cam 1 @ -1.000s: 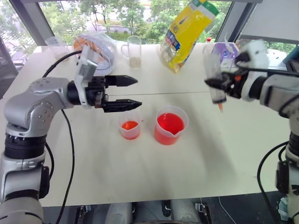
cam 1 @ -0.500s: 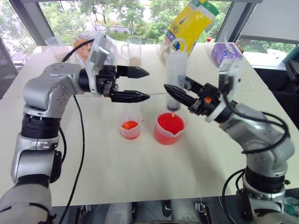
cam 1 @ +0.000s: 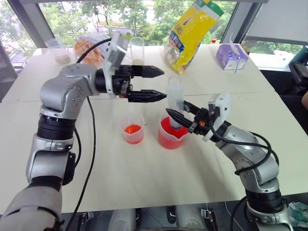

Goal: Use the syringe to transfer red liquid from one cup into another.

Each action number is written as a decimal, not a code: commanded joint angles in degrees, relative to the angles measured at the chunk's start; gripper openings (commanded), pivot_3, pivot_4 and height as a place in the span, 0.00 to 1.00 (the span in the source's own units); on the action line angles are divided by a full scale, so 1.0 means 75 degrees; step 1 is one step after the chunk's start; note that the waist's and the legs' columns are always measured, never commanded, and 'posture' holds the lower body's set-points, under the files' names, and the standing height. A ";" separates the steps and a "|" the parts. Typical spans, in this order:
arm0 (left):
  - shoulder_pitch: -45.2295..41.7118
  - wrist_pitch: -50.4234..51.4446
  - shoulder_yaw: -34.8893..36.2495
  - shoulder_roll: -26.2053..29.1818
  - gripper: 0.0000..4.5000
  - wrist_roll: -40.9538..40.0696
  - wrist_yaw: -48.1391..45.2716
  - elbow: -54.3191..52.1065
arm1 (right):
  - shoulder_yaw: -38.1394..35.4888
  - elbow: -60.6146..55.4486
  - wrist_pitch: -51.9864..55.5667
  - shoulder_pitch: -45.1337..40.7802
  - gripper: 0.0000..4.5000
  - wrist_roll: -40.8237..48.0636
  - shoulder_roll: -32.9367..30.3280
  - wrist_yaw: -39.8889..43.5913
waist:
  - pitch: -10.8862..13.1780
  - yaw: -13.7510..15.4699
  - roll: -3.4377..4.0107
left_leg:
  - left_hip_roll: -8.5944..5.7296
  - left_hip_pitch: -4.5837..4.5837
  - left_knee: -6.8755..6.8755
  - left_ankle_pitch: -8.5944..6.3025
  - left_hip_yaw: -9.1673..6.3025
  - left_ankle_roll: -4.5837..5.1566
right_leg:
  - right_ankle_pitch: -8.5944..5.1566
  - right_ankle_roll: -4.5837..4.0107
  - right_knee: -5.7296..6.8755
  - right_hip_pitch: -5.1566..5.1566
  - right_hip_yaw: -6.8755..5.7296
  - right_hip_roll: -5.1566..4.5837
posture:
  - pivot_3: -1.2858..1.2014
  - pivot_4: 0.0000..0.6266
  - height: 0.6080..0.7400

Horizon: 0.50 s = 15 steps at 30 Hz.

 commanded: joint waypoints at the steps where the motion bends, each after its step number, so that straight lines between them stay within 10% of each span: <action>1: -0.0276 -0.0008 0.0064 -0.0148 1.00 -0.0007 0.0138 -0.0076 | 0.0019 -0.0342 -0.0193 0.0019 0.31 -0.0031 -0.0022 0.0017 | 0.0000 0.0005 0.0000 | 0.0000 0.0000 0.0000 0.0000 0.0000 0.0000 | 0.0000 0.0000 0.0000 0.0000 0.0000 0.0000 | 0.52 0.24 1.00; 7: -0.0395 0.0009 0.0042 -0.0382 1.00 0.0054 0.0216 0.0165 | 0.0124 -0.0396 -0.0209 0.0043 0.31 -0.0106 -0.0062 0.0037 | 0.0000 0.0006 0.0000 | -0.0002 0.0000 0.0000 0.0000 0.0000 0.0000 | 0.0000 0.0000 -0.0001 0.0001 0.0000 -0.0001 | 0.52 0.24 1.00; 10: -0.0370 -0.0067 -0.0110 -0.0478 0.81 0.0180 0.0161 0.0263 | 0.0155 -0.0422 -0.0201 0.0044 0.31 -0.0149 -0.0075 0.0047 | 0.0000 -0.0001 0.0000 | -0.0001 0.0001 0.0000 0.0000 -0.0001 0.0000 | 0.0000 0.0000 -0.0001 0.0001 -0.0001 0.0000 | 0.52 0.24 1.00; 15: -0.0220 -0.0072 -0.0353 -0.0418 0.21 0.0289 -0.0155 0.0144 | 0.0116 -0.0447 -0.0173 -0.0030 0.31 -0.0138 -0.0115 0.0047 | 0.0000 0.0003 0.0000 | -0.0002 0.0000 0.0000 0.0000 0.0000 0.0000 | 0.0000 0.0000 -0.0001 0.0000 0.0000 0.0000 | 0.52 0.24 1.00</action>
